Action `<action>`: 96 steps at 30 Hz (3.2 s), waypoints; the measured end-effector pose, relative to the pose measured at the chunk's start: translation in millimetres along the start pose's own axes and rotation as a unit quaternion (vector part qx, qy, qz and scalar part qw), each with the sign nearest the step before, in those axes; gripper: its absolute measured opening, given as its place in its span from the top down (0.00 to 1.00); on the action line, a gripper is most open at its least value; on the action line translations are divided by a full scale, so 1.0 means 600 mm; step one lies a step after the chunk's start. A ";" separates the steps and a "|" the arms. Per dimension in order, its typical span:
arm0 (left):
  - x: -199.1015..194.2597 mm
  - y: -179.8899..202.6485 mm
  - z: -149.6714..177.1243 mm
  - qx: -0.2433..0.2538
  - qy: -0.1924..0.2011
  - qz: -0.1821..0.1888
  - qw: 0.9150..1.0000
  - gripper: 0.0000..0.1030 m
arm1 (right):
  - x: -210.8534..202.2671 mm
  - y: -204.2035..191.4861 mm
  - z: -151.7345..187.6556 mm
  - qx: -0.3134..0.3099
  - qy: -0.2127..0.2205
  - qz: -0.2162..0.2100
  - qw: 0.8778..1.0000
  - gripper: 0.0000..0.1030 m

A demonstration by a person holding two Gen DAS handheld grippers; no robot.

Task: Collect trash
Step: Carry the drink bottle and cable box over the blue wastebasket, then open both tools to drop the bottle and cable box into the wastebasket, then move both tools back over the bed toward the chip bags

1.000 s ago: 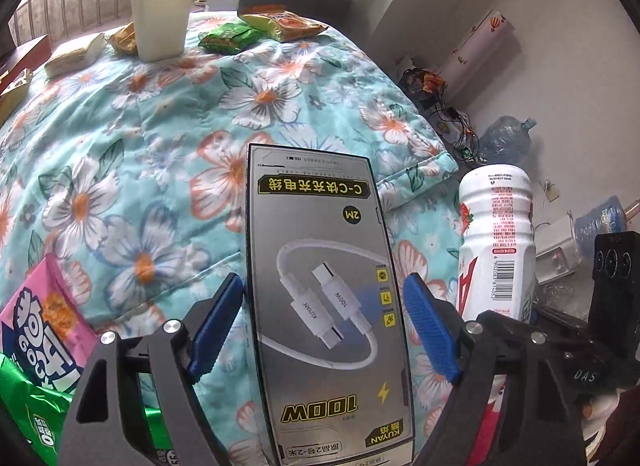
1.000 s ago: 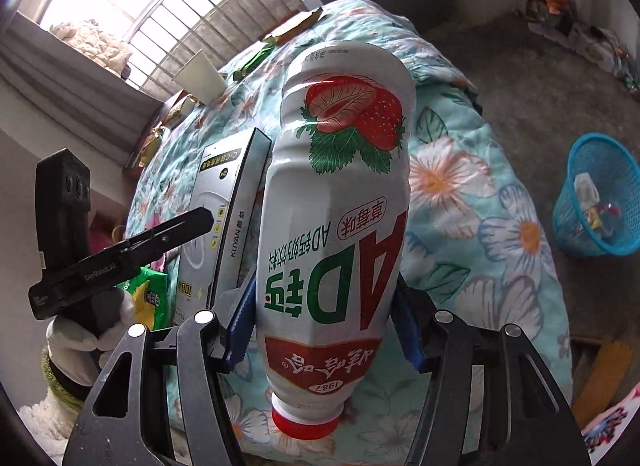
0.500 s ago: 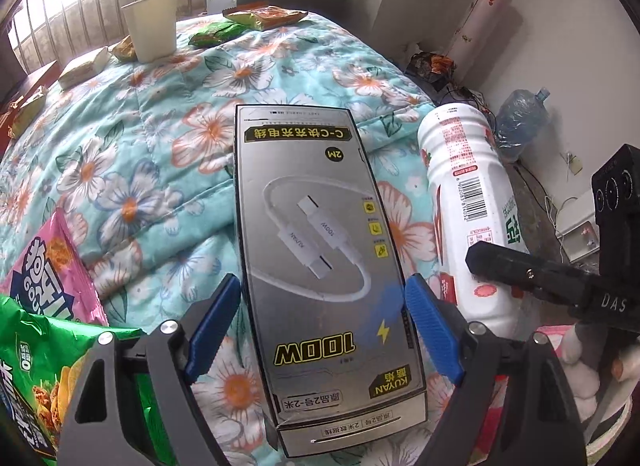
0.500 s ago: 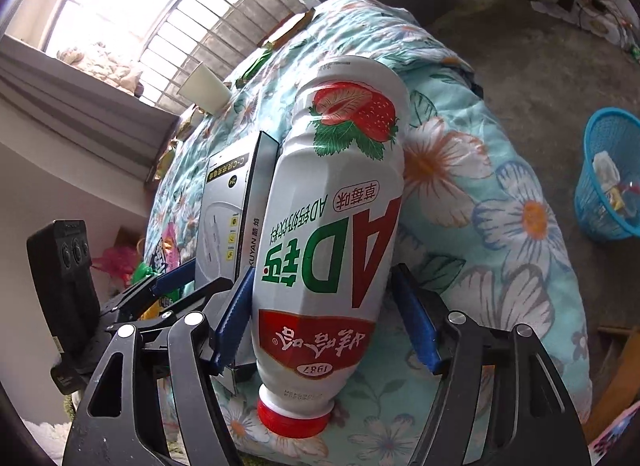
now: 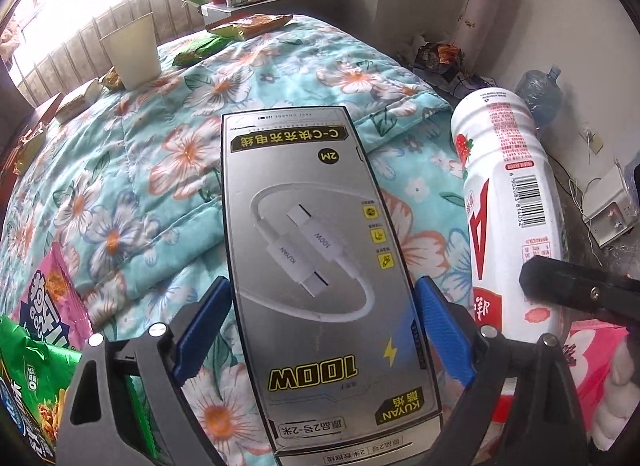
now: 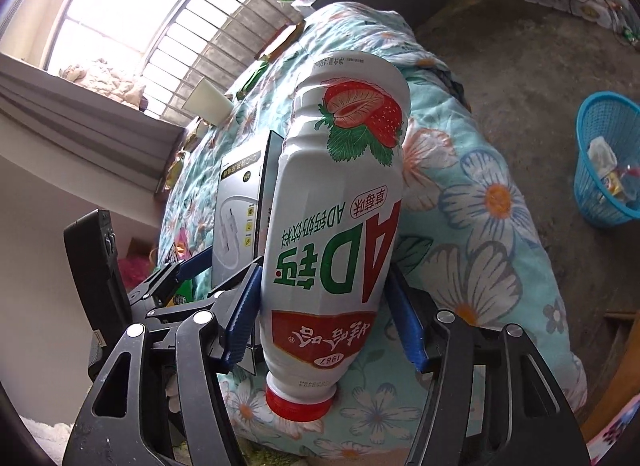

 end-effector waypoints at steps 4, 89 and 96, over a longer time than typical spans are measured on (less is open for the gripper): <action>0.015 -0.009 0.000 0.004 0.003 0.006 1.000 0.11 | 0.017 0.013 -0.007 0.027 -0.015 -0.031 0.999 0.43; -0.186 -0.044 -0.126 -0.070 0.114 0.181 0.974 0.12 | -0.009 0.685 -0.148 0.232 0.076 0.361 0.900 0.15; -0.172 -0.089 -0.124 -0.096 0.109 0.162 0.976 0.12 | 0.040 0.746 -0.139 0.255 -0.003 0.415 0.874 0.15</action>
Point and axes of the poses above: each gripper's, at about its wrist camera, not at the fingertips, and x roughly the way its jaws point, y to its right, z to its underside, the point moved 7 cm from there along x, roughly the way its jaws point
